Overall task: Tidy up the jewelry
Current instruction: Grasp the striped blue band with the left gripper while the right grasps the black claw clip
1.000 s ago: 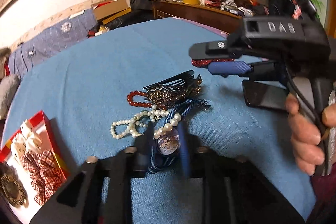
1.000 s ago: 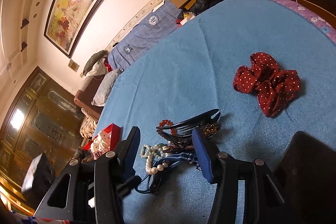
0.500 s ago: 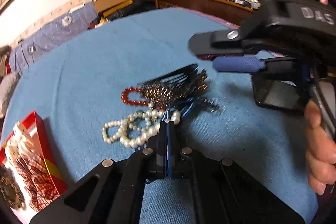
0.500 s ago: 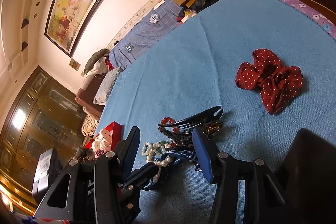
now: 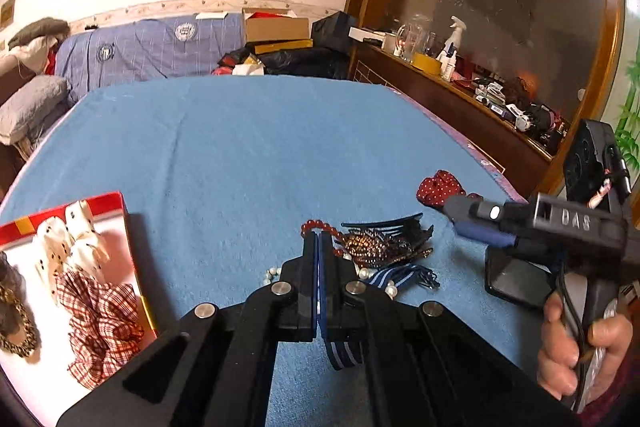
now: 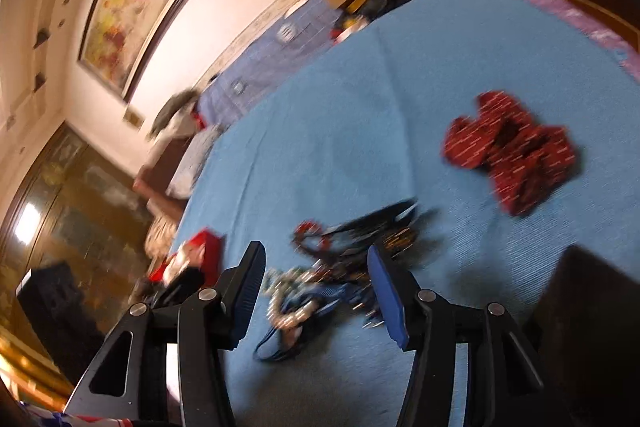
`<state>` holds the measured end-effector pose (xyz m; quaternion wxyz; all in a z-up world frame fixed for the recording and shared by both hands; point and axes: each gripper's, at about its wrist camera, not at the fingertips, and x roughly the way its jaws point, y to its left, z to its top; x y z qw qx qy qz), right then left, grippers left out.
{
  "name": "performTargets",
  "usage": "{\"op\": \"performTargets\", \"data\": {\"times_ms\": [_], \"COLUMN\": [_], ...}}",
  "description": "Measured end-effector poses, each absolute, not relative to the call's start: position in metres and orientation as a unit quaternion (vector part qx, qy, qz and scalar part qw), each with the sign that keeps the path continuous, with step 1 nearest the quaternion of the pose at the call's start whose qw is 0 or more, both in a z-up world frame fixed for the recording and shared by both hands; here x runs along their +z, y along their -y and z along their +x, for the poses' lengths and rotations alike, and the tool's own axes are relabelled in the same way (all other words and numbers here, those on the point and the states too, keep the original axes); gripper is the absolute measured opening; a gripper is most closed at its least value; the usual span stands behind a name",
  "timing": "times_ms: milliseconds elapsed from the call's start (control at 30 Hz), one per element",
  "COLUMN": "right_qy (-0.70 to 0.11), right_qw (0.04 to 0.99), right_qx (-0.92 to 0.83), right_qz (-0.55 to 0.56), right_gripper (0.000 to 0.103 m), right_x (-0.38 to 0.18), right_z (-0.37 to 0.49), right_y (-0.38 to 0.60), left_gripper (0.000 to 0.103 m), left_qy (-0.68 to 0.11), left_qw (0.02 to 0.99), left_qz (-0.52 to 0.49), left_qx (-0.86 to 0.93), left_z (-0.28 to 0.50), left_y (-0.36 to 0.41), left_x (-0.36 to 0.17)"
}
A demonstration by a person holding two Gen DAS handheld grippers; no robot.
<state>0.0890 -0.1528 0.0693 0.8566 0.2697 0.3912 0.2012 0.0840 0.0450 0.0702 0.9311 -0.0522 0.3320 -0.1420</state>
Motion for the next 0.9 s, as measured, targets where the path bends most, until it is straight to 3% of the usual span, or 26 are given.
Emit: {"op": "performTargets", "data": {"times_ms": [333,367,433,467,500,700,767,833,900], "right_qy": [-0.471,-0.476,-0.476,-0.480,-0.481,-0.491,-0.487,-0.483,-0.485], "right_qw": [0.809,0.806,0.808,0.810,0.813,0.847,0.857,0.862,0.857], "right_qx": [0.166,0.160,0.152,0.148,0.142,0.100,0.088,0.085,0.099], "right_qz": [0.310,0.313,0.312,0.303,0.295,0.179,0.146,0.127,0.143], "right_gripper": [0.070,0.071,0.079,0.081,0.083,0.084,0.077,0.049,0.038], "right_x": [0.030,0.028,0.031,0.032,0.034,0.042,0.043,0.042,0.041], "right_z": [0.116,0.119,0.126,0.131,0.135,0.152,0.153,0.153,0.154], "right_y": [0.150,0.148,0.142,0.136,0.131,0.089,0.083,0.084,0.090], "left_gripper": [0.001,0.005,0.031,0.057,0.060,0.061,0.061,0.061,0.062], "left_qy": [-0.363,-0.379,-0.403,-0.417,-0.424,-0.429,-0.429,-0.430,-0.438], "left_qw": [0.918,0.910,0.900,0.893,0.888,0.891,0.892,0.891,0.885], "left_qz": [-0.044,-0.049,-0.053,-0.052,-0.052,-0.050,-0.053,-0.057,-0.059], "left_qx": [-0.150,-0.159,-0.159,-0.160,-0.167,-0.143,-0.135,-0.136,-0.147], "left_z": [0.087,0.088,0.090,0.091,0.091,0.091,0.092,0.091,0.090], "left_y": [-0.046,-0.047,-0.050,-0.051,-0.051,-0.056,-0.059,-0.062,-0.064], "left_x": [0.068,0.066,0.063,0.060,0.058,0.055,0.056,0.057,0.056]}}
